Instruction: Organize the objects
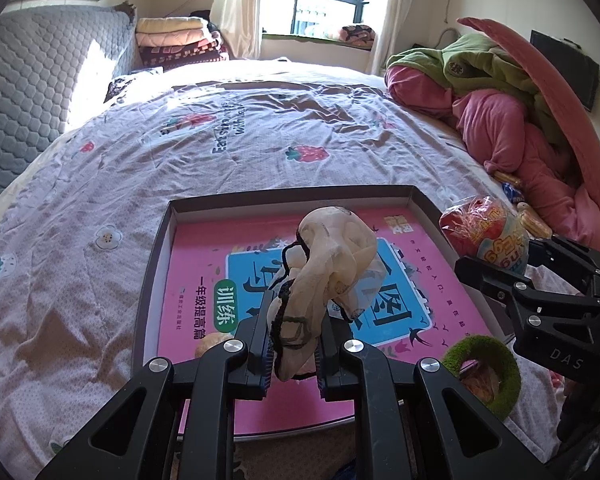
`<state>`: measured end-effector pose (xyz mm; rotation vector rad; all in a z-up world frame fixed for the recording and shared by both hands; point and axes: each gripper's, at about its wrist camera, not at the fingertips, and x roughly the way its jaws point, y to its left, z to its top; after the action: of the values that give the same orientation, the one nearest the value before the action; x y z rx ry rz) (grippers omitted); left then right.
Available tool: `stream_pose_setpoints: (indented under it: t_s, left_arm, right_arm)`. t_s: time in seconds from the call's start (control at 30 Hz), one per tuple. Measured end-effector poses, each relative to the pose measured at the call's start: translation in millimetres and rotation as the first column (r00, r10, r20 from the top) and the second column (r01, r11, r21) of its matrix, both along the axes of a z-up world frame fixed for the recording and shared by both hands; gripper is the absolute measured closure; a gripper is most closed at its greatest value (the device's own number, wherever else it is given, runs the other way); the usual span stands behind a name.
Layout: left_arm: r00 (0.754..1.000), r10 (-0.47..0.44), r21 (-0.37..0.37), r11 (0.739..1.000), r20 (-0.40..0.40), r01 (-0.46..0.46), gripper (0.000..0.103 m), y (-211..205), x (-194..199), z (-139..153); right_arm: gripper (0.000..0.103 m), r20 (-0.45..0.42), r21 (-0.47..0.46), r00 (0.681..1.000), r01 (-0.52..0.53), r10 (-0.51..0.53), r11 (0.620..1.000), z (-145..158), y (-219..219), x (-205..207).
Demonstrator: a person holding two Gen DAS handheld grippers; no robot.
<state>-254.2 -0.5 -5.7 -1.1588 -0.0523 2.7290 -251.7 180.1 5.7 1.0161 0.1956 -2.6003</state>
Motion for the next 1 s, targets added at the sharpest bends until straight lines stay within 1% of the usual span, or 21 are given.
stream_pose_setpoints:
  t_s: [0.53,0.7,1.0]
  left_arm:
    - [0.999,-0.027,-0.017,0.999,0.027,0.028,0.087,20,-7,-17]
    - [0.999,-0.022,-0.011,1.000,0.038,0.022,0.086,22,-7,-20]
    - [0.999,-0.001,-0.022,1.000,0.054,0.002,0.086,25,-10,-25]
  right_arm:
    - [0.051,0.059,0.014,0.998,0.032,-0.033,0.999,-23,7,-14]
    - [0.051,0.070,0.028,0.997,0.037,-0.039,0.999,-29,9,-16]
    - [0.051,0.072,0.031,0.996,0.041,-0.043,0.999,-31,9,-19]
